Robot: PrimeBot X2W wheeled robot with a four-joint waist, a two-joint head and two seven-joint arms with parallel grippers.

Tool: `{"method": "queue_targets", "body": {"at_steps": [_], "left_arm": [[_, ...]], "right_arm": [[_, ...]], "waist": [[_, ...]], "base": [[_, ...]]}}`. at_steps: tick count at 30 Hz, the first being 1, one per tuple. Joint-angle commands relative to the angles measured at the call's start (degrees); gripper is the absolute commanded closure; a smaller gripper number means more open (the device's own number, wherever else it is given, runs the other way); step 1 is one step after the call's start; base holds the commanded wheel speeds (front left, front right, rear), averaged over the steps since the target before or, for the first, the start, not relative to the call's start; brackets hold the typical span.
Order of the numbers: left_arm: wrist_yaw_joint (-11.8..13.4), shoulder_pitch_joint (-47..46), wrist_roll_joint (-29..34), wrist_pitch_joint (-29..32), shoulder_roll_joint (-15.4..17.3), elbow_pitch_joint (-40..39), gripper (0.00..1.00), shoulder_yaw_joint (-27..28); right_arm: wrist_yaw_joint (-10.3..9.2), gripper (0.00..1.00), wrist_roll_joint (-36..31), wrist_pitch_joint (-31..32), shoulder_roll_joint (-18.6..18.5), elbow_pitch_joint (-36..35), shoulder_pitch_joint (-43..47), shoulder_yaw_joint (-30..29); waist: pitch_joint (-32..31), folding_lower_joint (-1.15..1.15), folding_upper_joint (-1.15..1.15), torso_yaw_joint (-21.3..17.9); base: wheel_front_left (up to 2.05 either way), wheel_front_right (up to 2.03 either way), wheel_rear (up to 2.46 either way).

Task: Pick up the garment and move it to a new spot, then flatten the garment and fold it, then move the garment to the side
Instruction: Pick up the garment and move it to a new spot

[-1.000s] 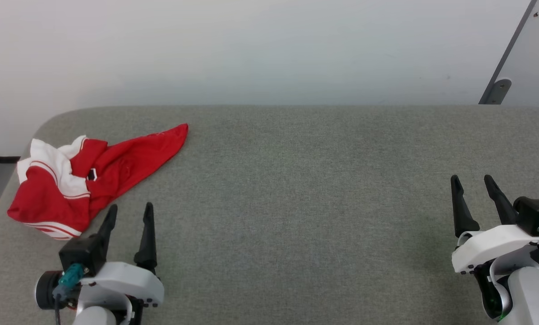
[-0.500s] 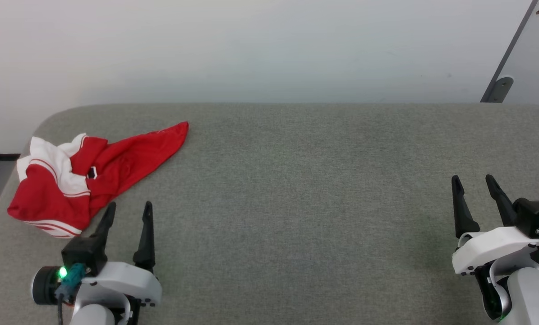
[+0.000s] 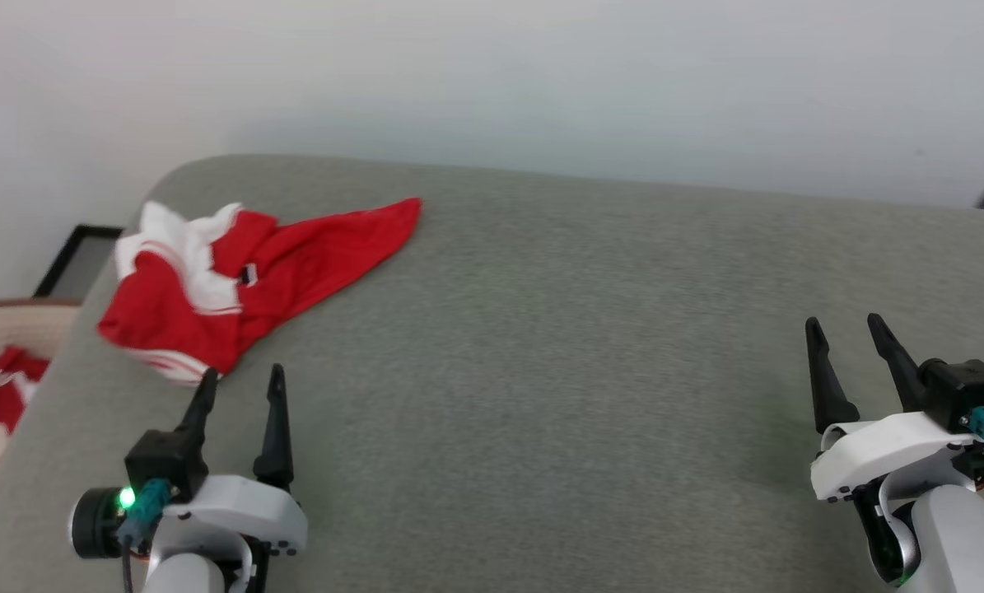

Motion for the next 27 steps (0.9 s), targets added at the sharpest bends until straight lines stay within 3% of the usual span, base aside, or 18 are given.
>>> {"method": "queue_targets", "body": {"at_steps": [1, 19, 27], "left_arm": [[0.2, 0.5, 0.4, 0.0, -0.2, -0.2, 0.00, 0.2], [2.2, 3.3, 1.4, 0.0, -2.6, -0.8, 0.00, 2.3], [4.7, 7.0, -0.7, 0.0, -3.4, -5.0, 0.00, 5.1]], "right_arm": [[-0.08, 0.00, -0.2, -0.3, -0.1, -0.3, -0.2, 0.3], [-0.08, 0.00, 0.5, -0.3, 0.6, 0.1, -1.2, 6.9], [-0.08, 0.00, 2.3, -0.3, 2.0, 1.5, -5.4, 14.6]], "waist": [[0.8, 0.00, 0.00, 4.4], [0.9, 0.00, 0.00, 23.4], [2.6, 0.00, 0.00, 24.6]], "base": [[0.00, 0.00, 0.00], [0.00, 0.00, 0.00], [0.00, 0.00, 0.00]]}}
